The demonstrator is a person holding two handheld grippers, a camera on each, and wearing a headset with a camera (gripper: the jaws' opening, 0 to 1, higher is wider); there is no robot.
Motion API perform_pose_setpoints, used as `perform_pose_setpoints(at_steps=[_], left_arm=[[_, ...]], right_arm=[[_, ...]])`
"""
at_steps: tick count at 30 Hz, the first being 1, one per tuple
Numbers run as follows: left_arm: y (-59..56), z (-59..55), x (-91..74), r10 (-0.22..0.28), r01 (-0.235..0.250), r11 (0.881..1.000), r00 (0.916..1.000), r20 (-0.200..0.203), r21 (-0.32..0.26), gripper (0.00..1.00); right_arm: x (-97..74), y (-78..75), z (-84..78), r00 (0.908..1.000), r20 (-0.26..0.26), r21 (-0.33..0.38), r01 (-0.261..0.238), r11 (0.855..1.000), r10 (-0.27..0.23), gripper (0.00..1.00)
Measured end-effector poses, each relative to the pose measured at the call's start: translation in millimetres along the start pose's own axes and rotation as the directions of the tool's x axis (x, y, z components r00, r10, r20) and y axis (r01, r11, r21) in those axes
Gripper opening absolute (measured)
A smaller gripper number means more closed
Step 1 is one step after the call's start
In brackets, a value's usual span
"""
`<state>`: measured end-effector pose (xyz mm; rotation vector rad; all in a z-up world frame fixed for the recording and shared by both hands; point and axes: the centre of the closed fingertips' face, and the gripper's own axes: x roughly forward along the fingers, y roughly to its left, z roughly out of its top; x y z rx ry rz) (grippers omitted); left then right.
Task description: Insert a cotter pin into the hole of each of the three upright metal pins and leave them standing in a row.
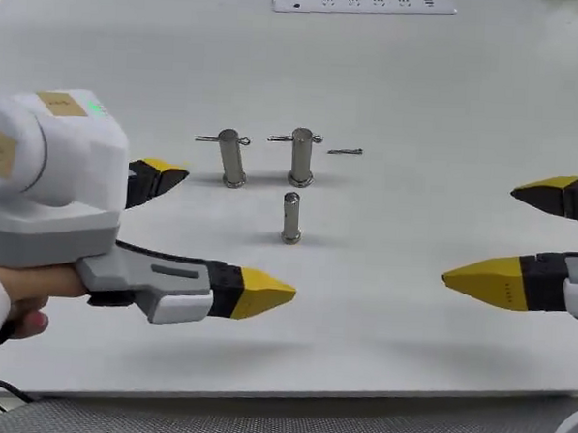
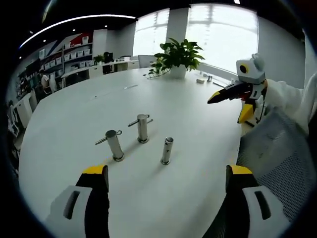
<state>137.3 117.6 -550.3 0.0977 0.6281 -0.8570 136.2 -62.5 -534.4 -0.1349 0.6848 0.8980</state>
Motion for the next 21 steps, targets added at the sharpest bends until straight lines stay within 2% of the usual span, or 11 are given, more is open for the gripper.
perform_pose_setpoints(at_steps=[4, 7, 12, 15, 21], left_arm=[[2.9, -0.7, -7.0, 0.005, -0.004, 1.000, 0.9999, 0.016, -0.013, 0.99], [0.4, 0.9, -12.3, -0.009, 0.009, 1.000, 0.9997, 0.023, -0.015, 0.99], [-3.1, -1.2, -20.3, -0.010, 0.010, 1.000, 0.9999, 0.003, 0.017, 0.99], [-5.8, -2.4, -26.7, -0.015, 0.014, 1.000, 0.9999, 0.004, 0.020, 0.99], [-3.9, -6.3, -37.7, 0.007, -0.007, 1.000, 0.9998, 0.019, -0.003, 0.99]], right_arm=[[-0.6, -0.3, 4.0, 0.9998, -0.018, -0.023, -0.006, 1.000, 0.006, 0.79], [-0.2, -2.4, 7.9, 0.9994, -0.032, -0.044, -0.009, 0.999, 0.008, 0.78], [2.2, -7.3, 18.6, 0.9984, -0.056, -0.103, -0.020, 0.995, 0.014, 0.76], [4.6, -16.2, 24.8, 0.9961, -0.088, -0.167, -0.020, 0.986, 0.006, 0.74], [13.3, -27.7, 34.9, 0.9870, -0.159, -0.260, -0.068, 0.963, 0.026, 0.71]])
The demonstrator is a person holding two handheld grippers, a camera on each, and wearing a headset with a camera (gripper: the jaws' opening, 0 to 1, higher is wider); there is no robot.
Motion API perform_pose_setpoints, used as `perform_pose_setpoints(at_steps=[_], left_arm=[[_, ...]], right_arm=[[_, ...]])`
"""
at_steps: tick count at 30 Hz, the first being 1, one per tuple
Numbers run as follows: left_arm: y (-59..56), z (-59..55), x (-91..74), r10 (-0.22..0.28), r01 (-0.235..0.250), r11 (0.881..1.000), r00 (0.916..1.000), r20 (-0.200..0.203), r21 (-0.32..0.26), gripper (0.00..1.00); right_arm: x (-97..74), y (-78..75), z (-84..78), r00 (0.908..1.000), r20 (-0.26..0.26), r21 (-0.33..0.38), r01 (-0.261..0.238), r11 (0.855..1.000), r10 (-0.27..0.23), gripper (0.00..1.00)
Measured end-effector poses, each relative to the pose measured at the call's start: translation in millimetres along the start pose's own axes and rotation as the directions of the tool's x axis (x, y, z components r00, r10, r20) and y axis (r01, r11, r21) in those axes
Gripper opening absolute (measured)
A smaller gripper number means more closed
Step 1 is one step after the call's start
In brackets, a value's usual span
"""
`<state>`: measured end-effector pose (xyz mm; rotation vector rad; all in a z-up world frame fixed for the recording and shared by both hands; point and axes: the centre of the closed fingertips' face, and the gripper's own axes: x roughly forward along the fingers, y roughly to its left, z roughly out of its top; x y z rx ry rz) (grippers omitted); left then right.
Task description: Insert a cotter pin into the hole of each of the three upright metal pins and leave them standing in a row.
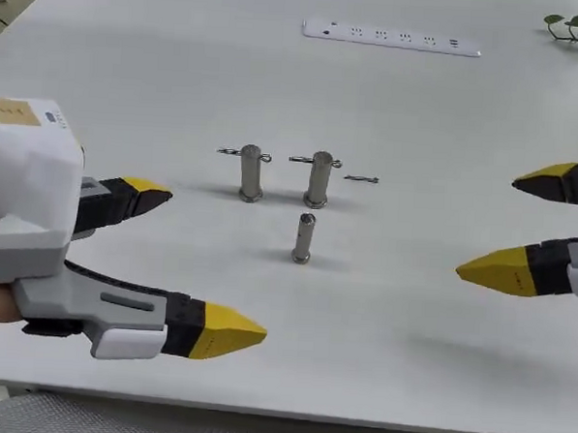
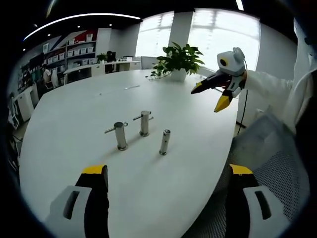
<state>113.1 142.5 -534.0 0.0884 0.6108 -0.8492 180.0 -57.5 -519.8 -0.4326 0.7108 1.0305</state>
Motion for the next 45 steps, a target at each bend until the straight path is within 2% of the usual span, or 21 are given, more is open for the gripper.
perform_pose_setpoints(at_steps=[5, 10, 18, 21, 24, 27, 31, 33, 35, 40, 43, 45], left_arm=[[0.5, -3.2, -7.3, 0.020, -0.020, 1.000, 0.9998, 0.001, -0.005, 0.99], [1.3, -3.9, -10.1, 0.036, -0.036, 0.999, 0.9994, 0.004, -0.007, 0.99], [3.1, 0.1, -17.6, 0.072, -0.071, 0.997, 0.9969, 0.030, -0.021, 0.99], [3.2, 1.0, -18.5, 0.076, -0.074, 0.996, 0.9962, 0.043, -0.039, 0.99], [3.4, -0.4, -18.6, 0.080, -0.079, 0.996, 0.9961, 0.037, -0.038, 0.99], [3.3, -2.3, -18.5, 0.084, -0.083, 0.996, 0.9962, 0.026, -0.036, 0.99], [3.4, -0.8, -18.9, 0.087, -0.085, 0.995, 0.9957, 0.033, -0.042, 0.99], [4.4, 0.1, -19.3, 0.092, -0.090, 0.995, 0.9951, 0.038, -0.044, 0.99], [-0.7, 3.4, -17.7, 0.095, -0.093, 0.995, 0.9947, 0.040, -0.047, 0.99], [-5.7, 6.5, -16.6, 0.092, -0.090, 0.995, 0.9948, 0.043, -0.050, 0.99], [-11.0, 10.4, -14.8, 0.090, -0.088, 0.995, 0.9948, 0.047, -0.051, 0.99], [-10.4, 11.3, -14.7, 0.088, -0.085, 0.995, 0.9948, 0.052, -0.055, 0.99]], right_arm=[[11.6, -13.1, 10.2, 0.9971, -0.052, -0.093, -0.060, 0.994, 0.055, 0.65], [26.3, -21.2, 18.5, 0.9924, -0.087, -0.133, -0.097, 0.986, 0.086, 0.59], [55.0, -33.8, 24.7, 0.9789, -0.162, -0.206, -0.157, 0.966, 0.125, 0.47], [65.7, -35.5, 27.0, 0.9736, -0.185, -0.228, -0.175, 0.958, 0.133, 0.44], [77.1, -36.0, 28.9, 0.9699, -0.199, -0.249, -0.188, 0.950, 0.140, 0.37], [89.2, -37.0, 25.2, 0.9589, -0.244, -0.285, -0.213, 0.935, 0.144, 0.34], [100.4, -35.3, 26.2, 0.9519, -0.270, -0.317, -0.231, 0.920, 0.146, 0.28], [105.2, -35.6, 26.8, 0.9496, -0.276, -0.319, -0.237, 0.918, 0.149, 0.24], [111.2, -36.8, 26.4, 0.9471, -0.285, -0.327, -0.240, 0.914, 0.147, 0.20], [123.0, -42.9, 21.2, 0.9336, -0.327, -0.337, -0.261, 0.905, 0.147, 0.18], [131.5, -51.9, 19.4, 0.9292, -0.340, -0.339, -0.266, 0.902, 0.146, 0.15], [135.4, -54.9, 18.8, 0.9272, -0.345, -0.336, -0.266, 0.903, 0.144, 0.12]])
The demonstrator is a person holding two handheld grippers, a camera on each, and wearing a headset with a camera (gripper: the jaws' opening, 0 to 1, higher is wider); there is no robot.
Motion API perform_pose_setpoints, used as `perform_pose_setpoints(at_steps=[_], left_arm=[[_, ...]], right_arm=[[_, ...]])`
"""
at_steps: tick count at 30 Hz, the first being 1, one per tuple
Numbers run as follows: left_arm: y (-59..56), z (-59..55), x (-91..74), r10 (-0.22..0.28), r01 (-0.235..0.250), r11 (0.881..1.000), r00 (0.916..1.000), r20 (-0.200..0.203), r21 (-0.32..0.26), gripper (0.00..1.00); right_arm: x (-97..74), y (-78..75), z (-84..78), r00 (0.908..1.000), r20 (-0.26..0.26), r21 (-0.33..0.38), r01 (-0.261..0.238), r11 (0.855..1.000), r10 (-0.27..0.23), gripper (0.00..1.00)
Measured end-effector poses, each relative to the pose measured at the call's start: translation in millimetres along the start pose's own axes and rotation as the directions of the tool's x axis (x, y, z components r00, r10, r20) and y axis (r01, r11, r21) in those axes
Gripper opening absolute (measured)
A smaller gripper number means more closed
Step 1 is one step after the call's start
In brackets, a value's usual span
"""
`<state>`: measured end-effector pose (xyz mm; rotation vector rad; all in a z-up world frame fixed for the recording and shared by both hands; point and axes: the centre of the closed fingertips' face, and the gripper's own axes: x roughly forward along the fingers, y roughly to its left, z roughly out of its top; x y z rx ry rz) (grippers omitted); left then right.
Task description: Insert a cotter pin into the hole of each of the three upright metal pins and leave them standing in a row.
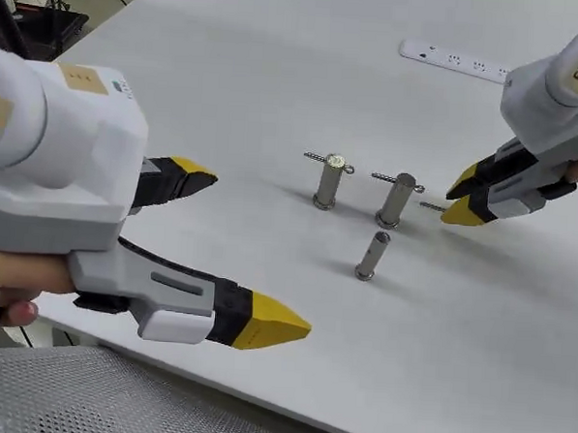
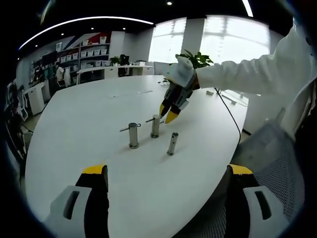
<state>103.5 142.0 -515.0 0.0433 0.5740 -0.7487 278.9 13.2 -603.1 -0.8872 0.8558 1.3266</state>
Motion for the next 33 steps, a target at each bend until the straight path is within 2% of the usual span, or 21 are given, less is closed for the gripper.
perform_pose_setpoints(at_steps=[3, 5, 7, 11, 14, 20, 21, 25, 29, 33], left_arm=[[-3.8, 1.8, 1.6, -0.001, 0.001, 1.000, 1.0000, -0.001, 0.001, 0.99], [-1.3, 0.8, 1.1, 0.001, -0.001, 1.000, 1.0000, -0.001, -0.002, 0.99], [4.5, -1.8, 0.2, 0.014, -0.014, 1.000, 0.9999, -0.004, -0.017, 0.99], [5.4, -3.0, -1.1, 0.017, -0.017, 0.999, 0.9999, -0.004, -0.030, 0.97], [8.3, -4.1, -2.0, 0.017, -0.017, 0.999, 0.9999, -0.003, -0.031, 0.97], [14.2, -7.1, -2.8, 0.016, -0.016, 0.999, 0.9999, -0.006, -0.032, 0.97], [14.7, -7.2, -2.8, 0.014, -0.015, 0.999, 0.9999, -0.006, -0.032, 0.97], [16.9, -9.1, -2.7, 0.014, -0.014, 1.000, 0.9998, -0.013, -0.027, 0.97], [17.8, -10.2, -2.0, 0.012, -0.012, 1.000, 0.9998, -0.016, -0.026, 0.97], [18.5, -11.6, -1.4, 0.014, -0.014, 1.000, 0.9997, -0.022, -0.021, 0.96]], right_arm=[[3.7, -5.4, -2.1, 0.9999, -0.015, 0.004, 0.006, 1.000, -0.006, 0.05], [6.2, -8.9, -3.4, 0.9998, -0.019, 0.011, 0.007, 1.000, -0.007, 0.02], [7.8, -10.5, -3.7, 0.9996, -0.026, 0.015, 0.003, 1.000, -0.003, 0.02], [9.1, -5.8, -6.3, 0.9985, -0.054, -0.004, -0.011, 1.000, 0.010, 0.02], [8.2, -4.9, -5.0, 0.9984, -0.055, -0.004, -0.011, 1.000, 0.011, 0.01], [8.1, -4.9, -4.2, 0.9965, -0.083, -0.069, -0.004, 0.998, -0.002, 0.00], [7.8, -4.9, -4.1, 0.9952, -0.097, -0.104, -0.002, 0.995, -0.008, 0.00], [8.0, -3.7, -3.0, 0.9917, -0.128, -0.164, -0.003, 0.986, -0.019, 0.00], [8.6, -3.9, -2.0, 0.9887, -0.148, -0.179, 0.001, 0.984, -0.028, 0.00], [9.8, -9.0, -3.6, 0.9880, -0.150, -0.158, 0.011, 0.987, -0.035, 0.00]])
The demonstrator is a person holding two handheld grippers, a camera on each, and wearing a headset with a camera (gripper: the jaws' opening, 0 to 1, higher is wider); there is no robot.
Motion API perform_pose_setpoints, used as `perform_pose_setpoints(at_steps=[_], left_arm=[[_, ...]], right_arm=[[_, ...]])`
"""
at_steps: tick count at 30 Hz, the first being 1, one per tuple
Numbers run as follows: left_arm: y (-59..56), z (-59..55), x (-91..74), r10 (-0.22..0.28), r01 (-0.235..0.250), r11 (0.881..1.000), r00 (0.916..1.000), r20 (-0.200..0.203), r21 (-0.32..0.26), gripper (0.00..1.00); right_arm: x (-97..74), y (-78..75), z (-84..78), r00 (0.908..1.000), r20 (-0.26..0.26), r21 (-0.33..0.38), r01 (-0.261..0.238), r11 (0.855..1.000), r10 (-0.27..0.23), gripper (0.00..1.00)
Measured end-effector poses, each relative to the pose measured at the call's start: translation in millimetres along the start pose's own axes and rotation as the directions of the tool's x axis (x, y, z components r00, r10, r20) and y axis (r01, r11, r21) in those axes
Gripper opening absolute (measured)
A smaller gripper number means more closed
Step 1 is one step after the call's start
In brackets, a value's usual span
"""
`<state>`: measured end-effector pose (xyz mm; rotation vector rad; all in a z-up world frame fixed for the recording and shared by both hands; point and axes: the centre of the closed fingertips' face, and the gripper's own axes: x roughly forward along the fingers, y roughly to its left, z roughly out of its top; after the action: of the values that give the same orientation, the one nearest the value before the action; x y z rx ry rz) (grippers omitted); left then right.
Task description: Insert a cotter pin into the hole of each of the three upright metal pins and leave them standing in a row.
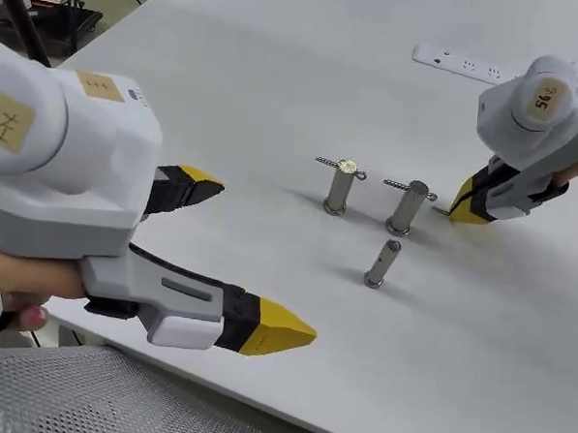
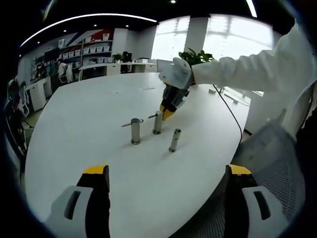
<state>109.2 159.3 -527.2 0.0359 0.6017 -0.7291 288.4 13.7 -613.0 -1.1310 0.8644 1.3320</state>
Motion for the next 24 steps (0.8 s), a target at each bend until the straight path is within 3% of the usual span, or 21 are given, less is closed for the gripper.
perform_pose_setpoints(at_steps=[7, 15, 18, 24], left_arm=[[2.8, 3.1, -2.7, 0.016, -0.016, 1.000, 0.9998, 0.012, 0.003, 0.95], [4.1, 7.4, -5.9, 0.023, -0.023, 1.000, 0.9994, 0.025, -0.008, 0.94], [6.8, 13.2, -6.0, 0.031, -0.031, 0.999, 0.9985, 0.046, -0.015, 0.91], [13.5, 29.4, -4.2, 0.047, -0.042, 0.998, 0.9942, 0.097, -0.045, 0.83]], right_arm=[[-4.6, -4.6, -1.2, 0.9994, 0.003, 0.009, 0.034, 0.999, -0.034, 0.00], [-29.5, -2.8, 2.7, 0.9909, 0.077, 0.036, 0.108, 0.993, -0.111, 0.00], [-39.8, 0.2, 4.8, 0.9800, 0.127, 0.064, 0.146, 0.987, -0.154, 0.00], [-55.3, 9.0, 11.1, 0.9495, 0.211, 0.103, 0.215, 0.971, -0.232, 0.00]])
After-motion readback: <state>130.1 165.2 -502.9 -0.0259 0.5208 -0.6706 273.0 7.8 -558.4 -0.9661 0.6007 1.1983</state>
